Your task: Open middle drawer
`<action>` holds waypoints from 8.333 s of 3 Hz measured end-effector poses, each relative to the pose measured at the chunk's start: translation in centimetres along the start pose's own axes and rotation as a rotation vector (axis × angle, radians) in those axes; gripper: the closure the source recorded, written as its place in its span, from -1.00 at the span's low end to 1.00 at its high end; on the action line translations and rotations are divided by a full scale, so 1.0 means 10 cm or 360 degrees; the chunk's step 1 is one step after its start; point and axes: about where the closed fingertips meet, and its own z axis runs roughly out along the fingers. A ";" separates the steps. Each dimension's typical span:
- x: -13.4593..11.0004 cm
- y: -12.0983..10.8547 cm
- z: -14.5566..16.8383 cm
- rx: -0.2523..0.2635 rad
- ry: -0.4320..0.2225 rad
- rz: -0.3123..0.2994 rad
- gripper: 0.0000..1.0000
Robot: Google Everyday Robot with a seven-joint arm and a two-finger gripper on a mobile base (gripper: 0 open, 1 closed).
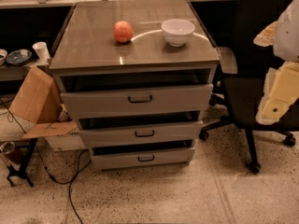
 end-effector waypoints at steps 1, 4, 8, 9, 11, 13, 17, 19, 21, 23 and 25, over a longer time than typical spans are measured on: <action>0.00 0.00 0.00 0.0000 0.0000 0.0000 -1.00; -0.54 0.38 1.37 -0.0270 -0.0206 -0.0124 -1.00; -1.59 1.04 3.12 -0.0382 -0.0519 -0.0026 -1.00; -1.59 1.04 3.12 -0.0382 -0.0519 -0.0026 -1.00; -1.67 0.59 3.71 -0.0345 -0.0701 0.0010 -1.00; -1.50 0.28 4.87 -0.0498 -0.0685 0.0181 -1.00; -1.35 -0.22 5.50 -0.0333 -0.0766 0.0415 -1.00; -1.59 -0.40 5.66 -0.0329 -0.0765 0.0402 -1.00; -1.71 -0.46 5.92 -0.0385 -0.0727 0.0418 -1.00; -1.68 -0.42 6.02 -0.0462 -0.0660 0.0438 -0.42; -1.64 -0.40 5.94 -0.0474 -0.0649 0.0452 -0.02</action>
Offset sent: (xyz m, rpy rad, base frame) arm 0.0089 0.0429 -0.0606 0.0623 0.0358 0.1052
